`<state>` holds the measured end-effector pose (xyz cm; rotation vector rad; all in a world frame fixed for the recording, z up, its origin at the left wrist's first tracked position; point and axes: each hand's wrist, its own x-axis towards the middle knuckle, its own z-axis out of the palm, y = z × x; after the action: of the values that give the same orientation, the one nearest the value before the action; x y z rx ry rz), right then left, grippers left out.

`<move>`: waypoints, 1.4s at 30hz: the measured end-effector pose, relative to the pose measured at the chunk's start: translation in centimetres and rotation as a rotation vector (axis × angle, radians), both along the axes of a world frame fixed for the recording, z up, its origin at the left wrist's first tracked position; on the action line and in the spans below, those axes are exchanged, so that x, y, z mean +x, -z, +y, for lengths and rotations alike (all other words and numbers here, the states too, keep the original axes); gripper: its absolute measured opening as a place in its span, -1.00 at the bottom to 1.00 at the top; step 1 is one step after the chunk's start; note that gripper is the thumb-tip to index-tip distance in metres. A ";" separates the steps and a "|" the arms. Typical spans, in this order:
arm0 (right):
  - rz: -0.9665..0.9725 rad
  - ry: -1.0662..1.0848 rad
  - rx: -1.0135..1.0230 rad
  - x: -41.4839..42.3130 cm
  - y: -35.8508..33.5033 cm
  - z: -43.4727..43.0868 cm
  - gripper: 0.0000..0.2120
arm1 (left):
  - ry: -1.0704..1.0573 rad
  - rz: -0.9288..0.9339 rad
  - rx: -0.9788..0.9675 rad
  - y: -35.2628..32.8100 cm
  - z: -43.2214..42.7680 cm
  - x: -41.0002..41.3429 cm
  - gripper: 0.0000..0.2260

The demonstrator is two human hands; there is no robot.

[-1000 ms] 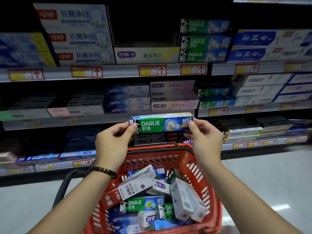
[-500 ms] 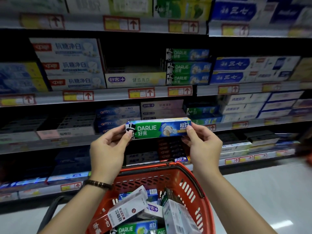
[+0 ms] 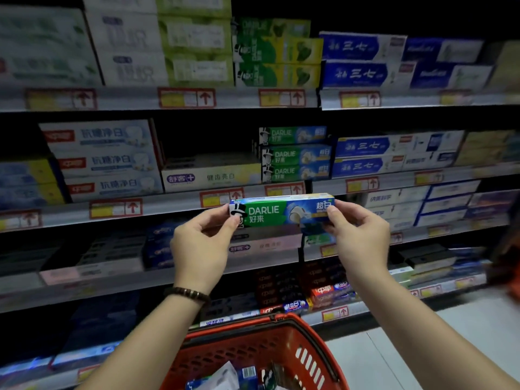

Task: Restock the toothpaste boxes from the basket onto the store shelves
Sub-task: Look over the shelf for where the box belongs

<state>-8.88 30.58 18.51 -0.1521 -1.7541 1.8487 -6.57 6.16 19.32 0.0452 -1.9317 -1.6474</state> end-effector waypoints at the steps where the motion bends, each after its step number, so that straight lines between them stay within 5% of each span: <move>1: -0.001 0.001 0.011 -0.5 -0.5 0.3 -0.90 | -0.007 0.002 -0.016 -0.4 0.2 -0.6 -0.78; 24: 0.058 0.124 0.334 -14.4 -7.6 5.0 -0.87 | -0.103 0.170 -0.258 -7.9 3.9 -14.1 -0.85; 34: 0.030 0.110 0.417 -17.5 -9.6 5.6 -0.69 | -0.159 0.211 -0.276 -8.1 5.4 -18.7 -0.81; 42: 0.065 0.195 0.658 -19.1 -9.4 6.3 -0.66 | -0.203 0.193 -0.328 -8.5 5.9 -20.2 -0.84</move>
<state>-28.03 36.87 27.95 -0.0022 -2.1149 1.0579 -26.82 12.08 27.82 -0.0444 -1.9516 -1.1474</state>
